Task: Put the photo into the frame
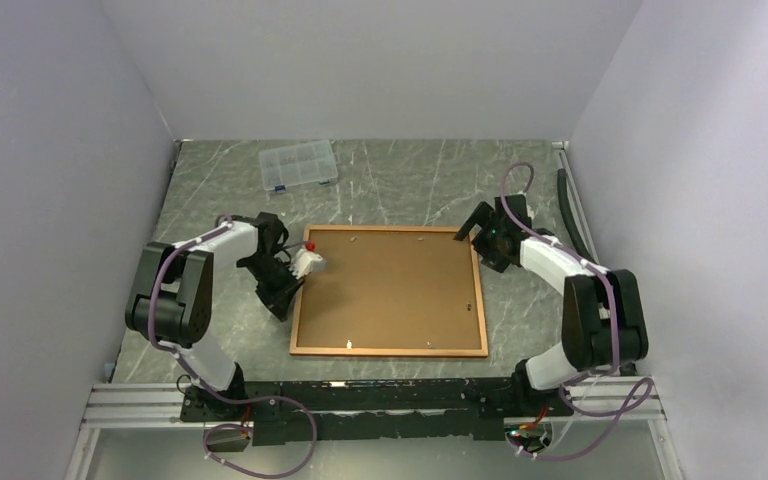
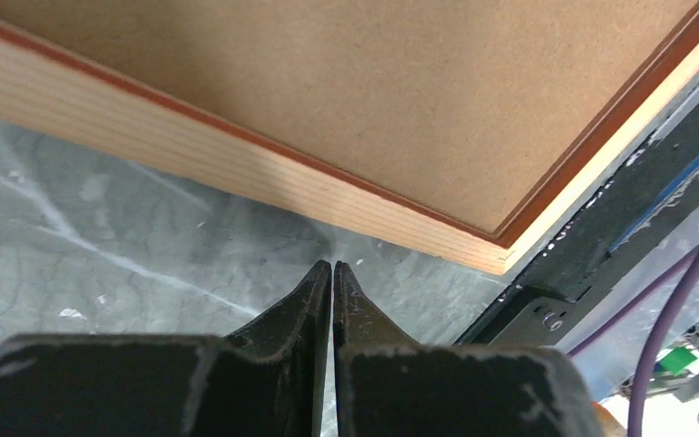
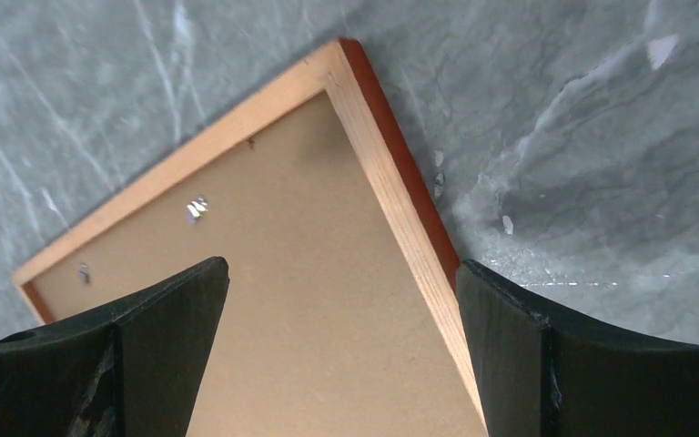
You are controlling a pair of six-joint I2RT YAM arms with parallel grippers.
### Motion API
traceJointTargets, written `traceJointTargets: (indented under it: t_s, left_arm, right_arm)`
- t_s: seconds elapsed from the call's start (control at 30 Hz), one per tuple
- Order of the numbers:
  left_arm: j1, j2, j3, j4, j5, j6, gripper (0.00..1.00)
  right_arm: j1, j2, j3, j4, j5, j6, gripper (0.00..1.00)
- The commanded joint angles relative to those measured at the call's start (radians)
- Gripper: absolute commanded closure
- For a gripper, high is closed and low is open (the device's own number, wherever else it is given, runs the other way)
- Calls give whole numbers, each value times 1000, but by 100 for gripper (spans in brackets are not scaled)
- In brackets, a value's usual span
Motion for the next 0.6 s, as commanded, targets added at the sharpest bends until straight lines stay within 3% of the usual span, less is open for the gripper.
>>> traceJointTargets:
  t_s: [0.0,0.27,0.57]
  left_arm:
    - [-61,-62,-30,21,-51,41,89]
    - [-209,-31,-14,37,-21,-7,89]
    - [-470,94,107,29,78,-125,84]
  right_arm:
    - [-2,77,46,58,-81,-14,0]
    - [19,276,142,158,-241,27,1]
    - [200,544,547,38,-287,2,1]
